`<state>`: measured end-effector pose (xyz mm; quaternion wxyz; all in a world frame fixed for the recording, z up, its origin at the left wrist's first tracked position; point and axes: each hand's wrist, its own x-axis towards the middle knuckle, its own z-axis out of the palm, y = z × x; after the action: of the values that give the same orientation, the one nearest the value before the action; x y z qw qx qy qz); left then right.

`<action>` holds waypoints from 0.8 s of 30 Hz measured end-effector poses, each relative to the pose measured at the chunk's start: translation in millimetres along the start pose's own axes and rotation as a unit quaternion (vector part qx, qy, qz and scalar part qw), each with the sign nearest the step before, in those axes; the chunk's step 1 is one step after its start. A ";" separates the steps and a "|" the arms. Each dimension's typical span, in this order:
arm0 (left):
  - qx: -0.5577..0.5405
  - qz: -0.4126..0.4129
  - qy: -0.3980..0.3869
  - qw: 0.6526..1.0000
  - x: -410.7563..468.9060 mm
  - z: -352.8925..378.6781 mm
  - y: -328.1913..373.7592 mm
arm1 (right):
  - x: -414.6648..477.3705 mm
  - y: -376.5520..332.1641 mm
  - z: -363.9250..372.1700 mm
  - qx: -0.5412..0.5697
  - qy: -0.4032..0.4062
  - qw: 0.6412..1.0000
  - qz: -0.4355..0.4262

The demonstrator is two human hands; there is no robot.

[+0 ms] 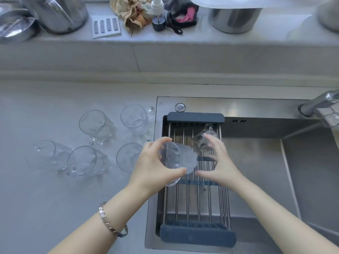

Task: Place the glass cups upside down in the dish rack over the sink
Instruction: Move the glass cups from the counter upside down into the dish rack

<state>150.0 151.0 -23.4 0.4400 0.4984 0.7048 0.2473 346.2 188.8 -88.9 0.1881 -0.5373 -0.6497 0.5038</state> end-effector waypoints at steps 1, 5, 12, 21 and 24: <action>-0.036 -0.015 -0.006 0.999 2.3 -0.9 1.6 | -11.0 -5.8 2.0 0.028 -0.031 0.999 -0.012; -0.124 -0.035 -0.059 0.990 6.1 -7.8 8.2 | -27.4 -18.8 5.8 0.088 0.008 0.995 -0.042; -0.158 0.003 -0.123 0.980 -0.6 -28.7 -1.6 | -19.7 -49.0 -7.8 0.152 -0.047 0.987 -0.007; -0.036 0.063 -0.112 0.991 2.8 -55.1 -22.1 | -1.1 -80.8 -6.1 -0.039 0.032 0.999 -0.003; 0.051 0.103 -0.059 0.992 2.5 -65.9 -33.7 | 22.5 -80.1 -4.2 -0.172 0.080 0.981 0.044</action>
<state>76.3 146.5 -18.5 0.4266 0.6037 0.6347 0.2249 300.8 217.5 -25.2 0.1219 -0.6279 -0.6856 0.3476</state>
